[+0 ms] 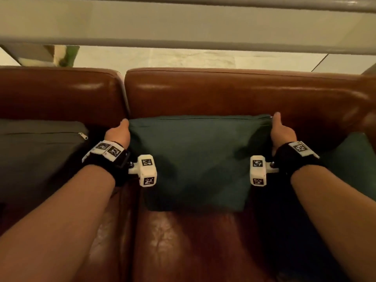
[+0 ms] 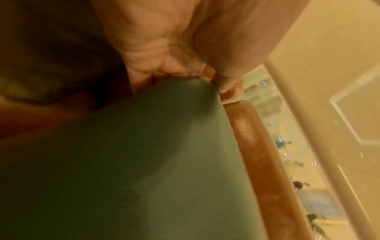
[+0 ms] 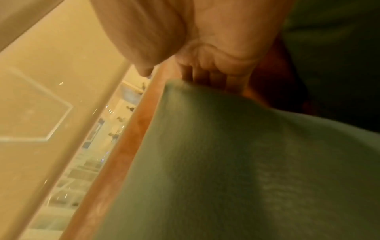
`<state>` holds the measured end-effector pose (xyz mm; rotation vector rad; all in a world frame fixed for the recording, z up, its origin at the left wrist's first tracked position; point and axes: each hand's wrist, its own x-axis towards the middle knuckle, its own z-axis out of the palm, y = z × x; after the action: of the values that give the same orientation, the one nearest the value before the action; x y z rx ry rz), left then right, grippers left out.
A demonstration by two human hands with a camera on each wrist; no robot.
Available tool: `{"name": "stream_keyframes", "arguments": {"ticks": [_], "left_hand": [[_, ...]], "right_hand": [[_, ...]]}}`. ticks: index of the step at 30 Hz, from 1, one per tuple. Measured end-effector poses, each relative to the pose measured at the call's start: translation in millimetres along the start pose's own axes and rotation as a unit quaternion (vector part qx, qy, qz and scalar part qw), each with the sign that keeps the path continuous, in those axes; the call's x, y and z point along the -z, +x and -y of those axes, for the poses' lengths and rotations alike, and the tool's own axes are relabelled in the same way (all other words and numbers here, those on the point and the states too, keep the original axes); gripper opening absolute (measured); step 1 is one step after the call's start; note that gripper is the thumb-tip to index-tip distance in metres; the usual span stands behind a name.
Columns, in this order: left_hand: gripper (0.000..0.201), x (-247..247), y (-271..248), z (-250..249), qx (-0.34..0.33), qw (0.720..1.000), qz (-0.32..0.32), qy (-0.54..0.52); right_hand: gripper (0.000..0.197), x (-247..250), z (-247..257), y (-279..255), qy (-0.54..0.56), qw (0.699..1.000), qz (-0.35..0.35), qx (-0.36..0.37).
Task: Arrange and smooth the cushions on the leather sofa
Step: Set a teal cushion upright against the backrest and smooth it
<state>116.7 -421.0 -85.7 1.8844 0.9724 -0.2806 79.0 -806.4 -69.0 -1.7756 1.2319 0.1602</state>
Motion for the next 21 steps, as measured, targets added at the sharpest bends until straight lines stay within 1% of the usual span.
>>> {"name": "stream_keyframes", "arguments": {"ticks": [1, 3, 4, 5, 7, 9, 11, 12, 14, 16, 19, 21], "left_hand": [[0.065, 1.0, -0.2, -2.8, -0.003, 1.000, 0.005, 0.001], [0.058, 0.8, -1.3, -3.1, -0.007, 1.000, -0.006, 0.021], [0.056, 0.4, -1.9, -2.6, -0.003, 1.000, -0.012, 0.023], [0.055, 0.2, -2.7, -2.6, 0.007, 1.000, -0.013, 0.015], [0.055, 1.5, -5.6, -5.8, 0.021, 0.999, -0.011, -0.024], [0.058, 1.8, -7.7, -11.3, 0.030, 0.999, -0.001, -0.038], [0.068, 1.0, -8.6, -15.7, 0.023, 1.000, -0.006, -0.014], [0.070, 0.7, -7.7, -16.8, 0.009, 1.000, -0.014, 0.011], [0.064, -1.4, -9.0, -16.9, -0.011, 0.998, -0.030, 0.052], [0.059, -3.8, -10.3, -17.0, -0.010, 0.998, -0.029, 0.047], [0.063, -5.4, -11.9, -21.4, 0.015, 1.000, -0.015, 0.022], [0.063, -4.3, -16.0, -25.8, 0.013, 0.999, -0.023, 0.031]], "right_hand": [[0.074, -0.9, 4.6, -0.3, -0.029, 0.999, -0.013, 0.016], [0.054, 2.1, 5.4, 5.2, -0.056, 0.997, -0.030, 0.034], [0.047, 4.5, 5.5, 2.8, -0.059, 0.997, -0.038, 0.033], [0.044, 6.6, 5.2, 3.4, -0.066, 0.997, -0.041, 0.024], [0.045, 6.3, 6.3, 0.8, -0.067, 0.997, -0.045, 0.014], [0.045, 6.9, 8.4, -1.4, -0.067, 0.996, -0.053, 0.014], [0.046, 6.9, 9.6, -4.6, -0.058, 0.997, -0.047, 0.012], [0.047, 7.0, 9.1, -5.2, -0.057, 0.997, -0.042, 0.018], [0.049, 8.7, 5.6, -6.0, -0.086, 0.994, -0.050, 0.033], [0.048, 9.0, 2.2, -5.3, -0.099, 0.993, -0.063, 0.029], [0.045, 8.8, 1.3, -1.2, -0.097, 0.993, -0.069, 0.017], [0.045, 10.7, 5.5, -2.6, -0.099, 0.993, -0.066, 0.008]]}}
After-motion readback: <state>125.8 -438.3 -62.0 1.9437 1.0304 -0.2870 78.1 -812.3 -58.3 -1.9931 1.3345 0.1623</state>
